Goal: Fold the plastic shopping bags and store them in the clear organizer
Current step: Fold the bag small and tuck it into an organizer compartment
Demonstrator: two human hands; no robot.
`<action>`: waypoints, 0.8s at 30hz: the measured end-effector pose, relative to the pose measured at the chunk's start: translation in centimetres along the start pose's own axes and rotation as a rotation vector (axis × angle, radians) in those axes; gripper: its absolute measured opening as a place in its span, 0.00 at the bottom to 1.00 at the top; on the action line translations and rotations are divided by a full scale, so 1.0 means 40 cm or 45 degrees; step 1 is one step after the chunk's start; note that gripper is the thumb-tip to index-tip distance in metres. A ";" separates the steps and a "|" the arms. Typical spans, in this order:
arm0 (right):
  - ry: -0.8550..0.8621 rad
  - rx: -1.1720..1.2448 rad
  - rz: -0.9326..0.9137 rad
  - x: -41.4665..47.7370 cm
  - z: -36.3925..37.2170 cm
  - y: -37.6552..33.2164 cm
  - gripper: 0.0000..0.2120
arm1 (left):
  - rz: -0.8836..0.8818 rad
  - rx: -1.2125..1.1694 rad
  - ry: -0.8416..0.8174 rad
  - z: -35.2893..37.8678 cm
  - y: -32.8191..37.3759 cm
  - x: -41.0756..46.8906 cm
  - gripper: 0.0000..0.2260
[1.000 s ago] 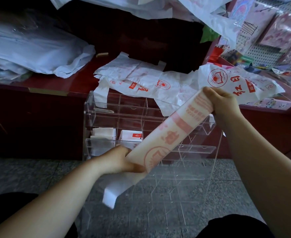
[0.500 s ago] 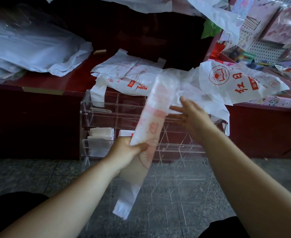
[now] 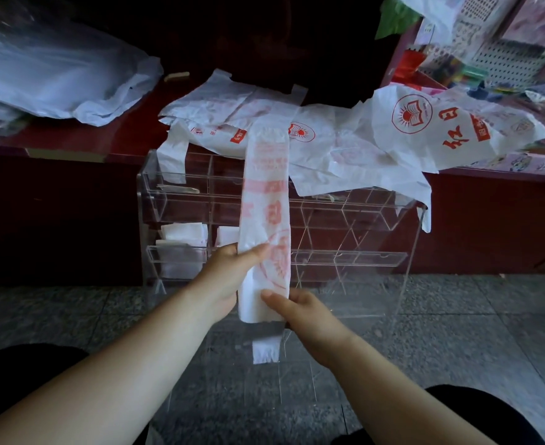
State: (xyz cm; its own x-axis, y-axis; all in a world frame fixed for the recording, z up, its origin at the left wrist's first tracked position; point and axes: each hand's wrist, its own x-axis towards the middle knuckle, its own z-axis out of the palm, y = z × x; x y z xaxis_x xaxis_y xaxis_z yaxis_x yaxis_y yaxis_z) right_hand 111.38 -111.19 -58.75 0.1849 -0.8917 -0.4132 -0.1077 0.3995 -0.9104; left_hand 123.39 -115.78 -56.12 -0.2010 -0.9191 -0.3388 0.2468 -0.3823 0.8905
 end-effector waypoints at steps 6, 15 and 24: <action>-0.036 0.062 0.014 0.002 -0.014 0.004 0.10 | -0.085 0.260 -0.202 -0.015 -0.024 0.001 0.03; -0.259 0.050 0.096 -0.028 -0.053 0.033 0.04 | -0.055 0.336 0.036 -0.039 -0.046 0.031 0.04; 0.127 -0.693 -0.077 -0.055 -0.070 -0.007 0.04 | -0.002 0.351 0.167 -0.039 -0.052 0.060 0.05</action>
State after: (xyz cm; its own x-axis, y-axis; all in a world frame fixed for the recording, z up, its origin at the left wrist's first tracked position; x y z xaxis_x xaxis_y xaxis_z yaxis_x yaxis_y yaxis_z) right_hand 108.28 -109.94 -57.53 0.1163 -0.9360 -0.3323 -0.5934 0.2028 -0.7789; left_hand 123.88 -117.32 -59.27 -0.0729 -0.9299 -0.3605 -0.0233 -0.3598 0.9328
